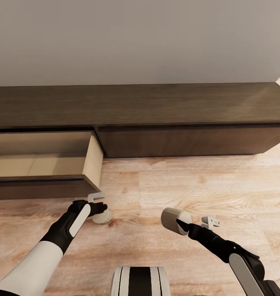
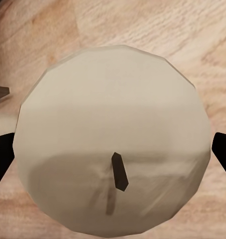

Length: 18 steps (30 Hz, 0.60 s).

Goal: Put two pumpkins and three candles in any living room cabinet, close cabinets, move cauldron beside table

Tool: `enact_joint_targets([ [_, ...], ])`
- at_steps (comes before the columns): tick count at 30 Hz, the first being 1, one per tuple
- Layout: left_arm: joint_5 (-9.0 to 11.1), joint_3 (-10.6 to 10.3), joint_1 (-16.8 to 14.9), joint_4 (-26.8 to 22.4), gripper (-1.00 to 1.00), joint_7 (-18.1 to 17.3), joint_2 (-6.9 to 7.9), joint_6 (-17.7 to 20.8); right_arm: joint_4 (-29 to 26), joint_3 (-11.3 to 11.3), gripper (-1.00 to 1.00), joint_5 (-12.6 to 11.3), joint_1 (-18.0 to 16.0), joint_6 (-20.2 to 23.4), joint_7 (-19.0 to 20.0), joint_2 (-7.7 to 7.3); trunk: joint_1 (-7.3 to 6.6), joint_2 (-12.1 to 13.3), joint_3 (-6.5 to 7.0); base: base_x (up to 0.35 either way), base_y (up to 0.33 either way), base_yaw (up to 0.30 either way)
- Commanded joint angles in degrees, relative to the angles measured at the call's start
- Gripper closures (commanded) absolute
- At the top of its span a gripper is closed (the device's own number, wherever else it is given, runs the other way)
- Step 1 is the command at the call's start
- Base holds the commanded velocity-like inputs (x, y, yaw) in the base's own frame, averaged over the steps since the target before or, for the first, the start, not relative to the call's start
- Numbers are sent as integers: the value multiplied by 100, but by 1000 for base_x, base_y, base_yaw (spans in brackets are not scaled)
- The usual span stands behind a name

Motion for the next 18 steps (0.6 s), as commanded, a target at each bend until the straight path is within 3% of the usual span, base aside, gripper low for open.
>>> enact_joint_targets([
  [1, 60, -25, -3, -6, -100, 53, 7, -17, -3, 1, 100, -2, -2, 21, 10, -3, -1, -1, -3, 0, 0, 0],
  [18, 60, -26, -3, -2, -100, 52, 13, -73, -3, 7, 100, -2, -2, 21, 8, -2, 9, -7, -92, 0, 0, 0],
])
